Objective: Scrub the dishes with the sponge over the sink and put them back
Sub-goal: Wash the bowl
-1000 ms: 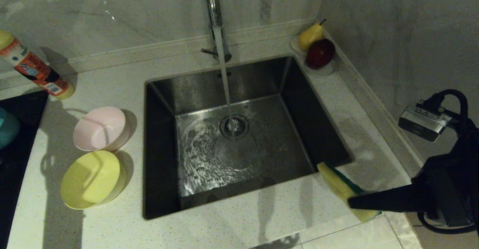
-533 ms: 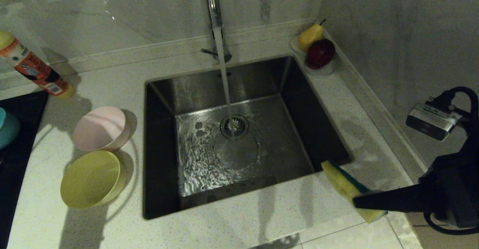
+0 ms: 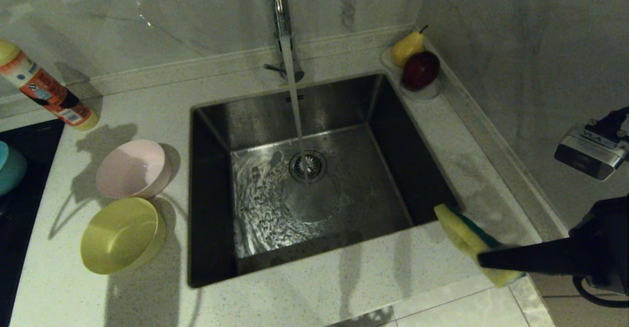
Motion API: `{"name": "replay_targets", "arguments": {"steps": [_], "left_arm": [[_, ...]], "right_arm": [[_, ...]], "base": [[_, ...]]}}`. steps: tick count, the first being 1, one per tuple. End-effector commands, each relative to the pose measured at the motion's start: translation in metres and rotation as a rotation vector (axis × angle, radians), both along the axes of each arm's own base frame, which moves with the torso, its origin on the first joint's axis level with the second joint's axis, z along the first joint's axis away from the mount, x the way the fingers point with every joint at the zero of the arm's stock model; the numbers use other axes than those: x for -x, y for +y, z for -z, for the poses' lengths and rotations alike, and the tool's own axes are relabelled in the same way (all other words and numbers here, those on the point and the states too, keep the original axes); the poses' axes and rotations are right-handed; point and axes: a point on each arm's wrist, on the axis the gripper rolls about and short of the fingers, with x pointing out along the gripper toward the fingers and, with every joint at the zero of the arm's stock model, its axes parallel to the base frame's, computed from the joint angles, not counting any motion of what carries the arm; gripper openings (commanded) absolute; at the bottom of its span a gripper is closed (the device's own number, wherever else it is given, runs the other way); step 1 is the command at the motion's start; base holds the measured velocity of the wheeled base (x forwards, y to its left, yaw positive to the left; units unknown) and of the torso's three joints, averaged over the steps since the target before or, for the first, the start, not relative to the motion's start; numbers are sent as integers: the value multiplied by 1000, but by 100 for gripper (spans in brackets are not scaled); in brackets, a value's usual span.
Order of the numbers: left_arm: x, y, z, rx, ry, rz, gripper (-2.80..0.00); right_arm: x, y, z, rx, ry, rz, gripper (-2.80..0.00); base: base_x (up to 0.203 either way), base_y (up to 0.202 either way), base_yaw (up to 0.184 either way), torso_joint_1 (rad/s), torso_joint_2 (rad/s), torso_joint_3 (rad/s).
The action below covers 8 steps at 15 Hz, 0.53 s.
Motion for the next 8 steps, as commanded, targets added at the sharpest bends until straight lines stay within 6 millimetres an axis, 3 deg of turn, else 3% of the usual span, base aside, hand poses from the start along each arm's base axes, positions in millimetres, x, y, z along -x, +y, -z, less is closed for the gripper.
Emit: {"name": "replay_targets", "arguments": {"steps": [1,4,5,7,8], "left_arm": [[-4,-11,25,31,77,80,-280],[-34,-2,53,73,149,105,-280],[-46,4,61,87,160,99,0],[-69,12,70,98,149,72,0],[-75,14,65,103,112,53,0]], "right_arm": [[1,-5,0,-3,0,21,-280],[-2,-6,5,4,16,36,-280],[-5,-5,8,8,24,35,-280],[-13,-1,11,17,41,32,-280],[-16,1,8,14,33,32,-280]], "base": [[0,0,0,0,0,0],[0,0,0,0,0,0],[0,0,0,0,0,0],[0,0,0,0,0,0],[0,0,0,0,0,0]]}}
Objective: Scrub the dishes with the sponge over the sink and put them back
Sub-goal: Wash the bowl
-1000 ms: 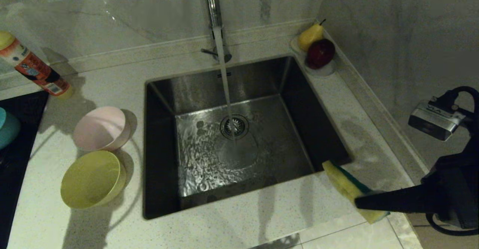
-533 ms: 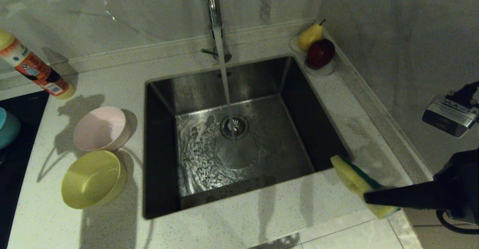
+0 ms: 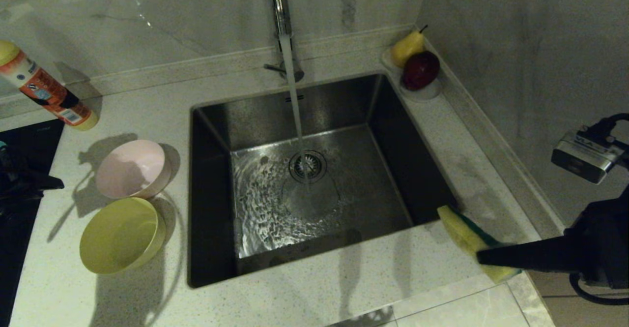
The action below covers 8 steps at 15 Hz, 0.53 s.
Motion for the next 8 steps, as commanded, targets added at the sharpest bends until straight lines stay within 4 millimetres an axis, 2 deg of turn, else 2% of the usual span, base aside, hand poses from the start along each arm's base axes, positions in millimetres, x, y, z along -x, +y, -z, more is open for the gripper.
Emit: {"name": "replay_targets", "arguments": {"steps": [1,8], "left_arm": [[-23,9,8,39,10,-19,0],[-73,11,21,22,52,-43,0]], "right_arm": [[-10,5,1,5,16,-4,-280],[-13,-1,0,4,8,29,-280]], "base": [[0,0,0,0,0,0],[0,0,0,0,0,0]]}}
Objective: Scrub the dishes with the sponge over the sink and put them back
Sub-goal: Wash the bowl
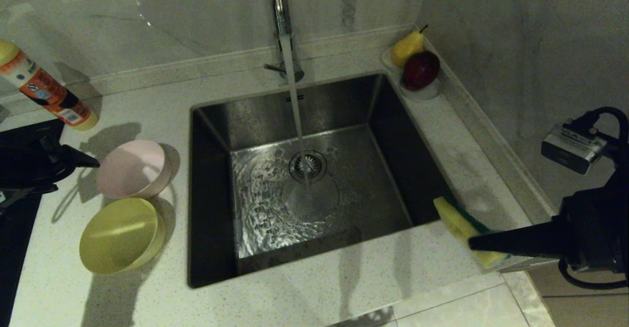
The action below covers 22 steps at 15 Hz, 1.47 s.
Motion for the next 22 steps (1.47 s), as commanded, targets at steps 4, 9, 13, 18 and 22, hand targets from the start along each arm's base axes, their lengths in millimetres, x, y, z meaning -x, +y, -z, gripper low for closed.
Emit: {"name": "replay_targets", "arguments": {"steps": [4,9,13,18,22], "left_arm": [[-33,-3,4,-7,21,-12,0],[-39,-6,11,-3,43,-1,0],[-50,-1,29,-19,106,-50,0],[-58,3,37,-22,131,-77,0],[-59,3,37,-23,132,-78,0]], "right_arm": [[0,-1,-10,-23,-29,-3,-280],[3,-3,-13,-30,-40,-4,-280],[1,-6,-11,-26,-34,18,-280],[-2,-7,-10,-17,-39,26,-280],[0,-9,-12,-20,-44,30,-280]], "base": [[0,0,0,0,0,0],[0,0,0,0,0,0],[0,0,0,0,0,0],[0,0,0,0,0,0],[0,0,0,0,0,0]]}}
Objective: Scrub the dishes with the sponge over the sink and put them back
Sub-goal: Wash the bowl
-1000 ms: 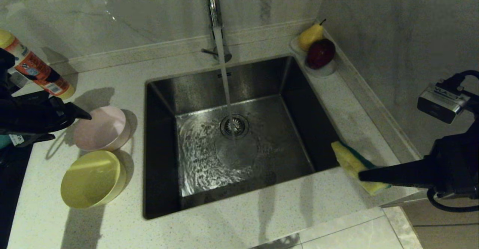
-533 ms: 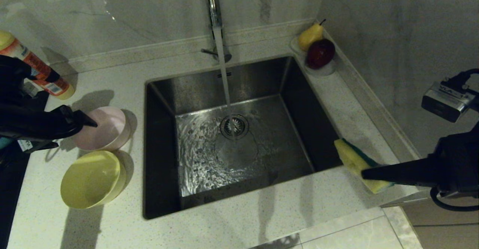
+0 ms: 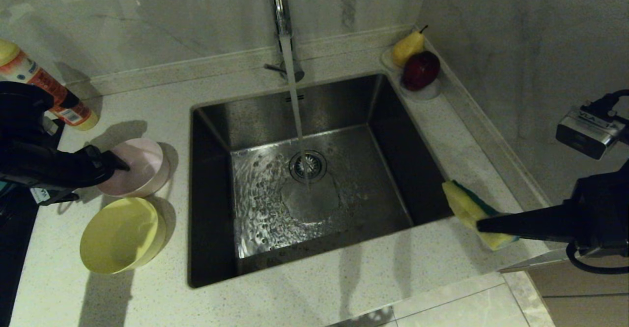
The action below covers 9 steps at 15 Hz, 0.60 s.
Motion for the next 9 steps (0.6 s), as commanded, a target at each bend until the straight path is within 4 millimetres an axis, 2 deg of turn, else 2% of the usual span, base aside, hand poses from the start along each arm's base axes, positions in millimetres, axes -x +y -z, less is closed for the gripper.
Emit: {"name": "replay_targets", "arguments": {"steps": [1,2,9], "left_arm": [[0,0,0,3,3,-4,-14],[0,0,0,2,1,-5,-280],[0,2,-4,-1,-15,-13,-280]], "right_arm": [[2,-1,-1,-5,-1,0,-280],[2,-1,-2,-6,-4,0,-280],[8,-3,-7,-16,-25,-1,-280]], "base": [[0,0,0,0,0,0],[0,0,0,0,0,0],[0,0,0,0,0,0]]}}
